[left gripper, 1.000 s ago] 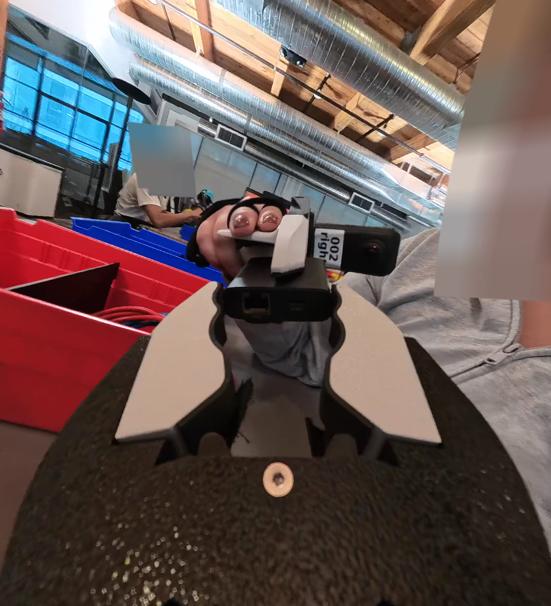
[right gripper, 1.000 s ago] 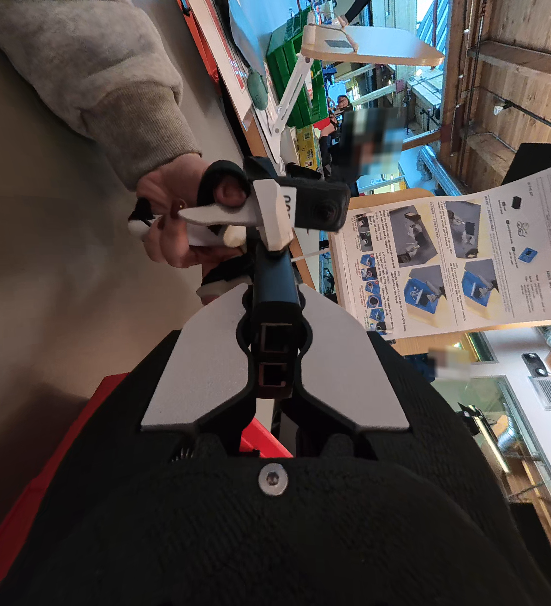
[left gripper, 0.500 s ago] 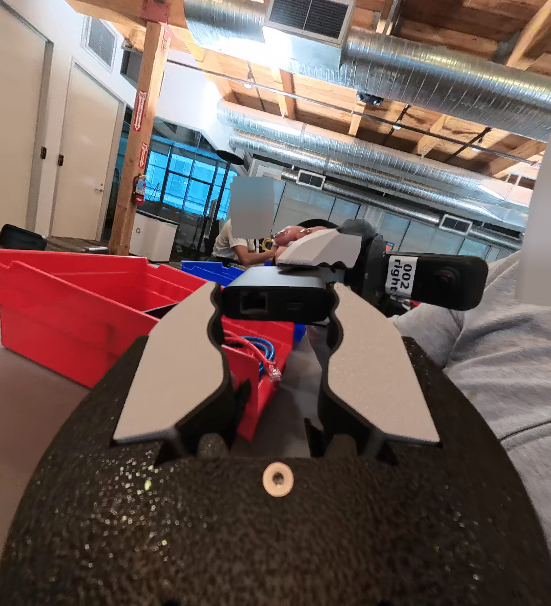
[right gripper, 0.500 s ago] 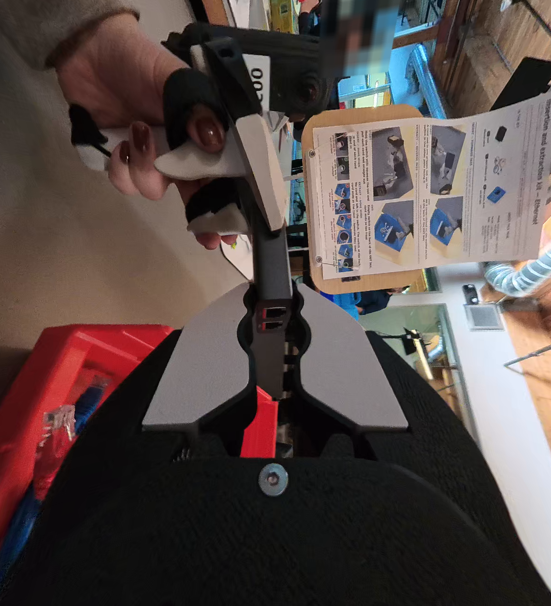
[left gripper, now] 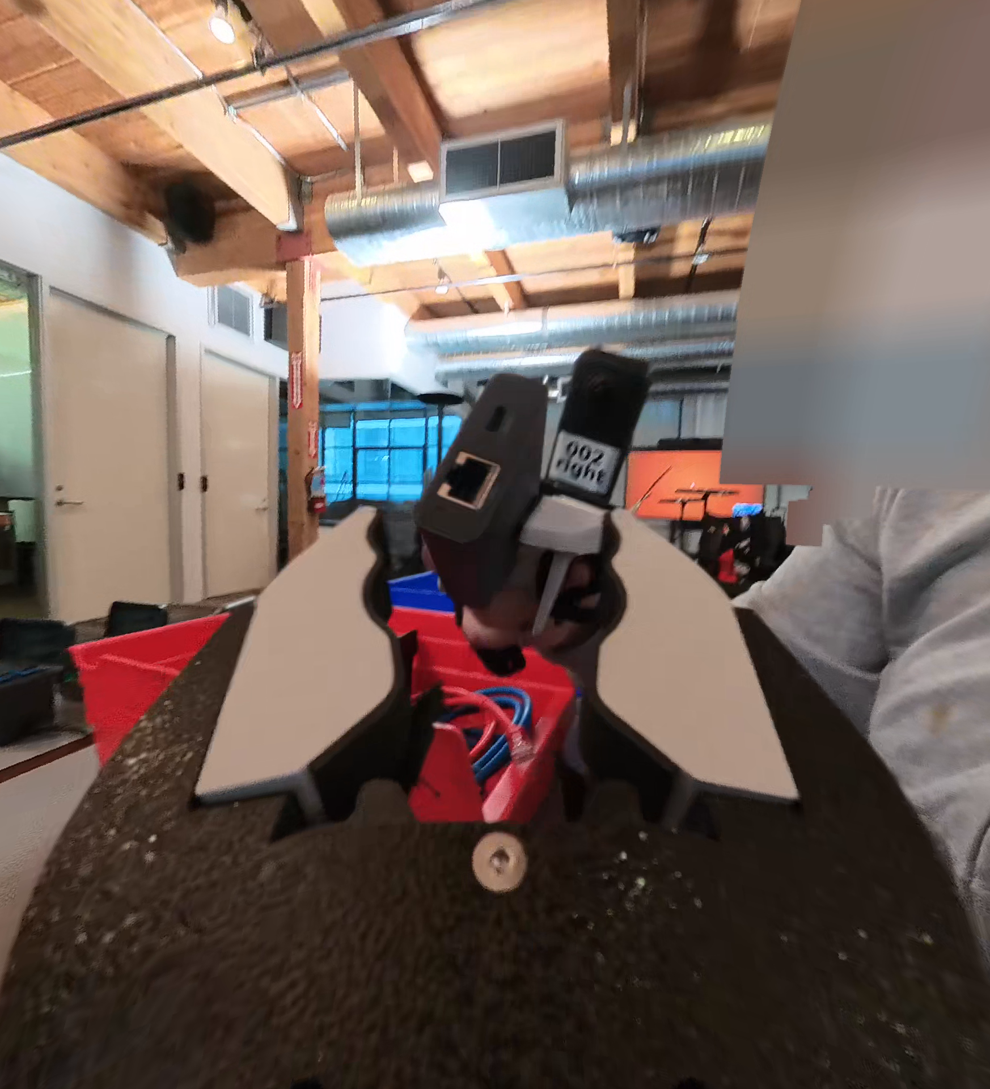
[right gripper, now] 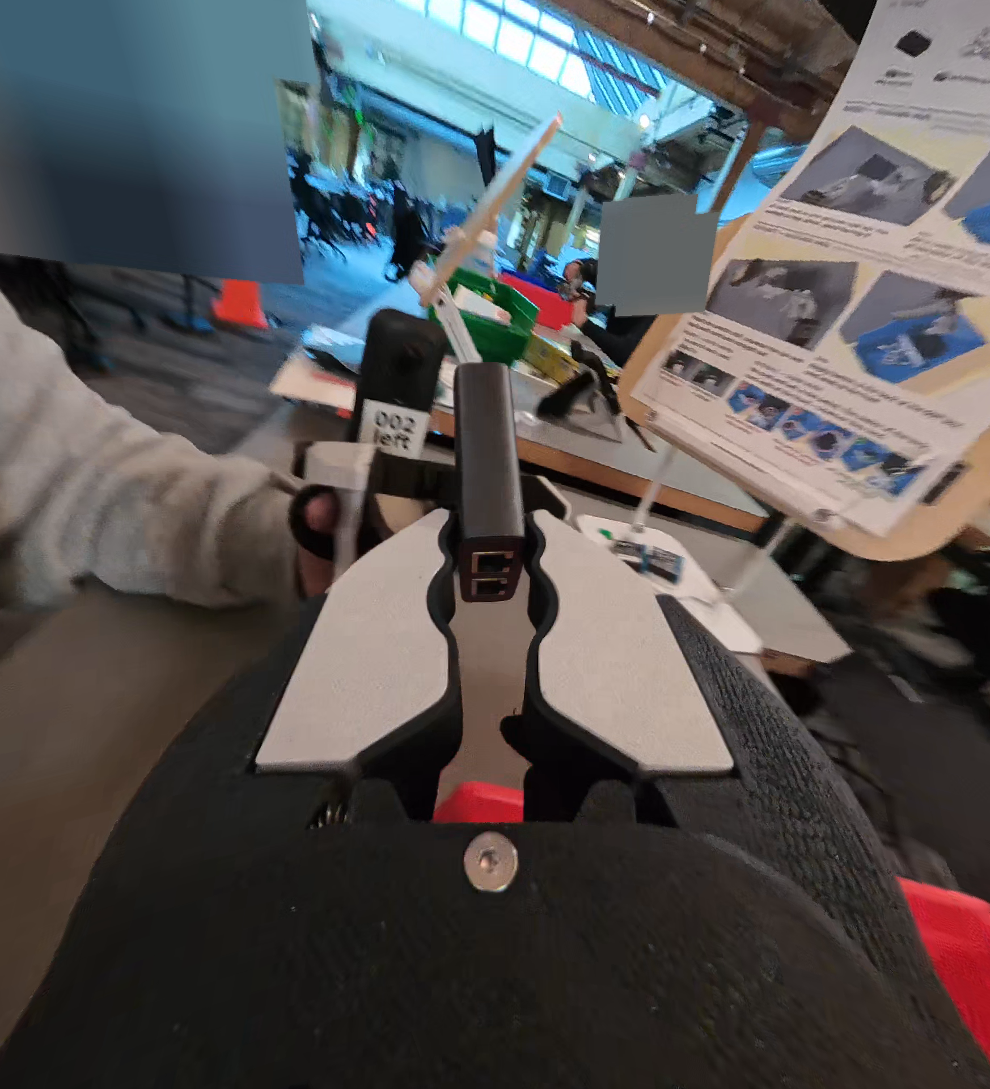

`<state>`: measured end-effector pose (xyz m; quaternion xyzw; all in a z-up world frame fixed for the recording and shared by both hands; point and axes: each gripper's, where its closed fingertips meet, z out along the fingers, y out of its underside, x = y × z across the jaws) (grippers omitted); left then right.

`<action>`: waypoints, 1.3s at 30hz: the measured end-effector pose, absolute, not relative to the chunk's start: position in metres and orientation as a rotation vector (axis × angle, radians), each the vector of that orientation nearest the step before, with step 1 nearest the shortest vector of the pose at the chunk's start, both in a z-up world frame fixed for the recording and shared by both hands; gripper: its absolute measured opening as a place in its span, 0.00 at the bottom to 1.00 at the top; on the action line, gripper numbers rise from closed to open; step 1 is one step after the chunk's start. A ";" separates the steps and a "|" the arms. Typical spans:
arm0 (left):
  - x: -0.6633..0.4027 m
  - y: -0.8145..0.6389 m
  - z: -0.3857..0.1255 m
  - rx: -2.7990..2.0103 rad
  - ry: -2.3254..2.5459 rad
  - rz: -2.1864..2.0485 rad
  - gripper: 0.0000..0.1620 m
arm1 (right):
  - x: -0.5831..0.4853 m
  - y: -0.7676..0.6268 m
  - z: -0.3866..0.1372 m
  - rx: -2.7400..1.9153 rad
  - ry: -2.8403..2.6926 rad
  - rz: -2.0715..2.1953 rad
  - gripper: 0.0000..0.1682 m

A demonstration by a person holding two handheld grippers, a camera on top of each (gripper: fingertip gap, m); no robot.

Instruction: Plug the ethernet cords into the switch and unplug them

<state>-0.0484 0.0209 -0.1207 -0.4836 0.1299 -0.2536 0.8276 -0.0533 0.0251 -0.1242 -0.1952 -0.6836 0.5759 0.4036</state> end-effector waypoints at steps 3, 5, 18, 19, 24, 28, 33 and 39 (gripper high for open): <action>-0.052 0.008 -0.110 -0.916 0.251 -0.642 0.24 | -0.055 0.015 -0.129 -0.521 -1.731 1.562 0.12; -0.056 0.002 -0.107 -0.875 0.248 -0.703 0.16 | -0.056 0.011 -0.132 -0.528 -1.739 1.593 0.11; -0.042 0.015 -0.131 -1.075 0.399 -0.570 0.13 | -0.042 0.026 -0.170 -0.556 -2.120 1.210 0.12; -0.042 0.015 -0.131 -1.068 0.402 -0.568 0.13 | -0.042 0.025 -0.169 -0.561 -2.121 1.213 0.12; -0.043 0.015 -0.128 -1.024 0.364 -0.570 0.17 | -0.044 0.027 -0.166 -0.564 -2.094 1.240 0.11; -0.039 0.013 -0.124 -0.995 0.366 -0.590 0.26 | -0.047 0.017 -0.166 -0.573 -2.072 1.325 0.11; -0.045 0.011 -0.120 -0.967 0.336 -0.599 0.27 | -0.052 0.011 -0.160 -0.590 -2.007 1.421 0.11; -0.047 0.016 -0.123 -0.976 0.293 -0.619 0.33 | -0.054 0.012 -0.139 -0.590 -1.849 1.528 0.11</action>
